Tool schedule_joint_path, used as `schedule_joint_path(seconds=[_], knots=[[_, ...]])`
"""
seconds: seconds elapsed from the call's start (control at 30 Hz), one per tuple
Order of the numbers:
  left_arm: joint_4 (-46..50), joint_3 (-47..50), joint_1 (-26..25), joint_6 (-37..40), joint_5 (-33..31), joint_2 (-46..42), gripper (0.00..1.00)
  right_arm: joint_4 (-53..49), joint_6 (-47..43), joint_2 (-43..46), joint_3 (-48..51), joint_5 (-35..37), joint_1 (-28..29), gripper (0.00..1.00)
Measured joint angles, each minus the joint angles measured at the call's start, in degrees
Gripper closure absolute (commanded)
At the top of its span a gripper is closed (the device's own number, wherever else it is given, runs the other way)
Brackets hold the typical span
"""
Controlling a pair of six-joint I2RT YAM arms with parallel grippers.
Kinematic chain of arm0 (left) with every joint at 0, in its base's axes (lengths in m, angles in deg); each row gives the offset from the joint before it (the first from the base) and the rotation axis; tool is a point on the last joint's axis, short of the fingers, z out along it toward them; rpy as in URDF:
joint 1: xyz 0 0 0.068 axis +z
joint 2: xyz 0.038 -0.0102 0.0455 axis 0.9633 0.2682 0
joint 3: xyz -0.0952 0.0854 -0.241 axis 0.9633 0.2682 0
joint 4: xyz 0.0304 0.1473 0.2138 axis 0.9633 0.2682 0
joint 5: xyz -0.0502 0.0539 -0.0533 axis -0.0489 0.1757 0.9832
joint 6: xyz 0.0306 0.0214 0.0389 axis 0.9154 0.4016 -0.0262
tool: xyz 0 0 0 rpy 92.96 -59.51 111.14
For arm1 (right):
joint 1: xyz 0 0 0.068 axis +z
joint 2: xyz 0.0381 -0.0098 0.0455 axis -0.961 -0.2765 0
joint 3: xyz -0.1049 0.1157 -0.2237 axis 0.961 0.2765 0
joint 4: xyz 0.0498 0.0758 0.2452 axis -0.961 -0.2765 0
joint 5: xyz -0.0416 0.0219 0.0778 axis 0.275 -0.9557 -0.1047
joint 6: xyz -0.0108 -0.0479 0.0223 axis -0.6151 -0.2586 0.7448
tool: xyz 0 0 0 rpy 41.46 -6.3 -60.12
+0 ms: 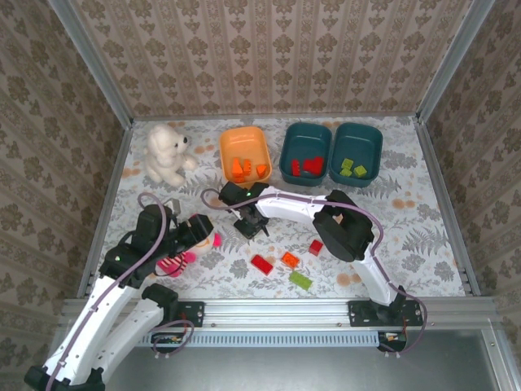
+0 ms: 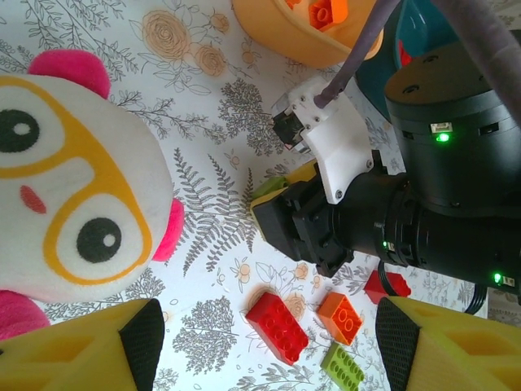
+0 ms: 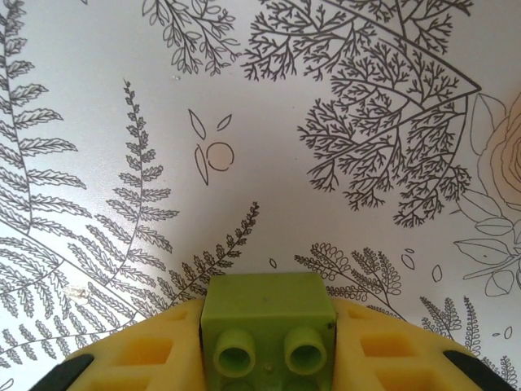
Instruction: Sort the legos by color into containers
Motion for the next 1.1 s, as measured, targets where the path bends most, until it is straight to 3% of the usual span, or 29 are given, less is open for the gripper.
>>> schedule_joint_path(seconds=[0.2,0.37,0.5,0.57,0.73,1.1], knots=[[-7.2,-0.2,-0.5,-0.3,2.2,6.6,0.28,-0.5,1.8,7.9,1.6,0.0,-7.1,0.7],[-15.1,-5.7,-3.7,-0.1,3.7,20.6,0.28,0.4,3.0,19.6,2.4,-0.1,-23.2,0.7],[-22.9,-12.4,-6.7,0.4,5.1,32.4,0.28,0.8,5.2,21.9,2.4,0.0,-36.9,0.7],[-26.1,-15.4,-8.0,0.5,5.9,37.9,0.28,0.7,6.9,20.4,2.3,-0.1,-42.0,0.7],[-30.2,-23.3,-10.1,1.5,7.6,49.2,0.29,0.3,10.5,11.8,-2.3,-0.5,-48.7,0.7],[-32.8,-34.5,-10.9,2.9,9.9,61.8,0.29,-1.4,15.3,-7.0,-20.9,-1.1,-52.5,0.67]])
